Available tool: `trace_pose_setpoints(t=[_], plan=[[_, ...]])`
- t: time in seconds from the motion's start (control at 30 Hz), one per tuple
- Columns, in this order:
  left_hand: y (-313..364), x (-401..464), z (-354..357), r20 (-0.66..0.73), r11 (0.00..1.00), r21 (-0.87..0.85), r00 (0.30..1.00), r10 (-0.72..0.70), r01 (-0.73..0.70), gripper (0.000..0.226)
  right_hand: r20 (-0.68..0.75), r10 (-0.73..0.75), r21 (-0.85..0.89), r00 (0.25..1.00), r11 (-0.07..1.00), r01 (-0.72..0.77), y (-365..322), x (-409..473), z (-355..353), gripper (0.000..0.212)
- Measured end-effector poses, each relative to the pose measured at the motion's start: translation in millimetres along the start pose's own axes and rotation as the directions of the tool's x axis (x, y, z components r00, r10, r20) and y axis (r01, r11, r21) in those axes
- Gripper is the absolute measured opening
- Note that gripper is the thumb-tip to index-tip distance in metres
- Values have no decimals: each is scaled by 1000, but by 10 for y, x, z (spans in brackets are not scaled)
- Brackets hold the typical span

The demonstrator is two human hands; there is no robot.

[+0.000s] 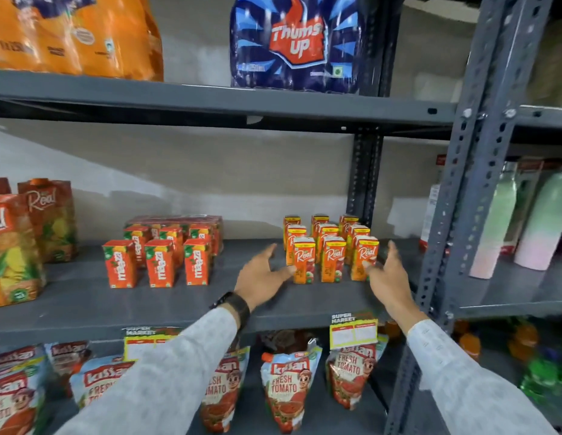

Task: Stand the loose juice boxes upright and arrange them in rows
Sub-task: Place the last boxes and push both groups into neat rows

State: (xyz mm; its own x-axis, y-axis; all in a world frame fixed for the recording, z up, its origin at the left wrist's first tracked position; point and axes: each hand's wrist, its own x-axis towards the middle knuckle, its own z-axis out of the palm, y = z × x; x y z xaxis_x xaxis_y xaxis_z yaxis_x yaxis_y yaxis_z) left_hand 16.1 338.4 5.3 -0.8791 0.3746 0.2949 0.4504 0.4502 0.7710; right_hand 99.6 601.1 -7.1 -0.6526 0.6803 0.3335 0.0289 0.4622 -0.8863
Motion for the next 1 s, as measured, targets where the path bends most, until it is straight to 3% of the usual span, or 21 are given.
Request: trace_pose_setpoints(t=[0.07,0.2,0.37,0.73,1.0], plan=[[58,107,77,101,990,-136,995,-16,30,85,76,26,86,997,996,-32,83,159,-23,82],[147,232,199,160,971,-237,987,27,12,56,201,-8,154,979,988,-23,169,361,-18,56],[215,279,365,82,956,-293,997,2,22,40,191,-49,191,980,981,12,221,406,-28,46],[177,348,518,82,957,-283,996,-38,60,65,255,-137,246,957,966,72,213,334,76,46],[145,243,479,101,972,-235,995,13,12,59,326,-163,296,931,953,63,208,279,-9,47]])
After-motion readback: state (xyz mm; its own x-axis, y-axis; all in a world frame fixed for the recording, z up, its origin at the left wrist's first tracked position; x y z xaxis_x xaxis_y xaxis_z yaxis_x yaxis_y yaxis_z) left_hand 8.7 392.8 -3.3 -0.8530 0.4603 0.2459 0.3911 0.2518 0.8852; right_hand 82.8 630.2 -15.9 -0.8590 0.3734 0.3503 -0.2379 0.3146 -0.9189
